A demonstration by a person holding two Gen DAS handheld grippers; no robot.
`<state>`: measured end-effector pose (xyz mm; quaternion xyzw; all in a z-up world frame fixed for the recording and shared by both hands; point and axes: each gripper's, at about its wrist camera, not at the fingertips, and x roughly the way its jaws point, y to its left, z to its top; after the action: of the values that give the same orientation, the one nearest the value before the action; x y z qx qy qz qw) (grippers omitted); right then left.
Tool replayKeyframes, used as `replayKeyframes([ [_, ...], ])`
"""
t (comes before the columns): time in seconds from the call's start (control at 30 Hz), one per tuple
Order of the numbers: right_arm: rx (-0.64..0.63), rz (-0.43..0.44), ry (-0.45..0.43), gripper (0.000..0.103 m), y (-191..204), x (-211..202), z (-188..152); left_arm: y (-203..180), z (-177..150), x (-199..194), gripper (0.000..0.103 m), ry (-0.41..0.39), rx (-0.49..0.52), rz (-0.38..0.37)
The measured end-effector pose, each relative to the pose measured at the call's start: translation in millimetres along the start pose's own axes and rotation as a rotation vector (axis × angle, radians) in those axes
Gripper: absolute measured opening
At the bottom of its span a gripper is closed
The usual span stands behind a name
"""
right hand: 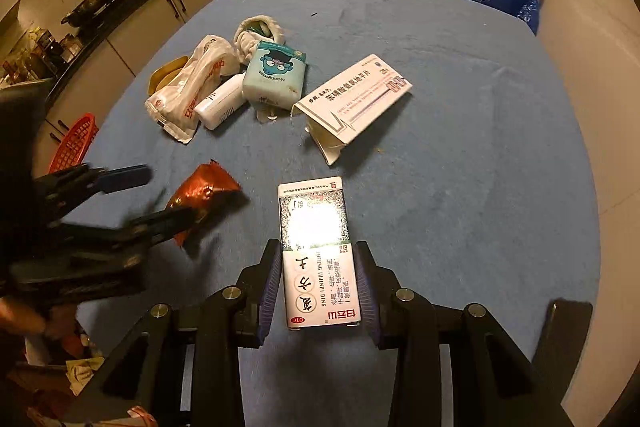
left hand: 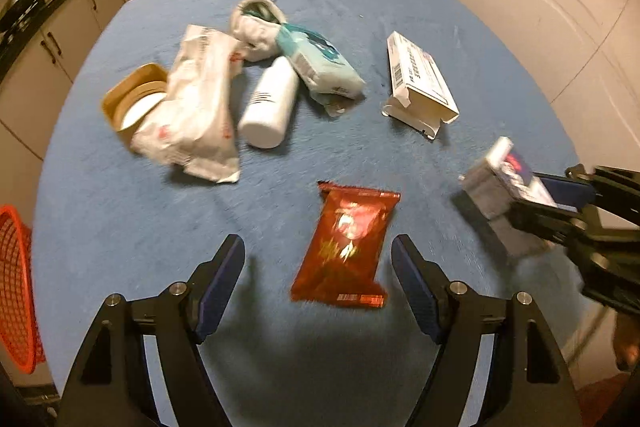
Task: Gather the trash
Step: 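Grasp the red snack packet with left tool while right tool grasps a white medicine box, then carry the snack packet and medicine box over the red basket with both tools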
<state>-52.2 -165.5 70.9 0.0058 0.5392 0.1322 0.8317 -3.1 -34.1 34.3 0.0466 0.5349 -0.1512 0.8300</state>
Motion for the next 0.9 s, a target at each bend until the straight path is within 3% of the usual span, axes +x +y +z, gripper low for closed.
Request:
replayKeyframes([
  [0.1,0.000,-0.001,-0.007,0.039,0.2,-5.8,-2.4,-6.4,2.0,13.1,0.071,0.009,0.021,0.023],
  [0.17,0.000,0.002,-0.010,0.039,1.6,-8.4,-3.2,-7.9,0.6,16.9,0.045,0.002,0.023,0.020],
  [0.23,0.003,0.006,-0.013,0.039,4.2,-9.8,-3.4,-7.8,-2.2,16.8,0.037,-0.004,0.026,0.040],
  [0.43,-0.017,0.027,-0.024,0.039,24.8,-7.6,3.0,9.5,-14.7,-4.9,0.035,-0.042,-0.017,0.036],
  [0.9,-0.132,0.096,-0.014,0.039,114.0,8.3,11.6,85.5,-66.2,-81.4,0.035,-0.132,-0.160,0.142],
])
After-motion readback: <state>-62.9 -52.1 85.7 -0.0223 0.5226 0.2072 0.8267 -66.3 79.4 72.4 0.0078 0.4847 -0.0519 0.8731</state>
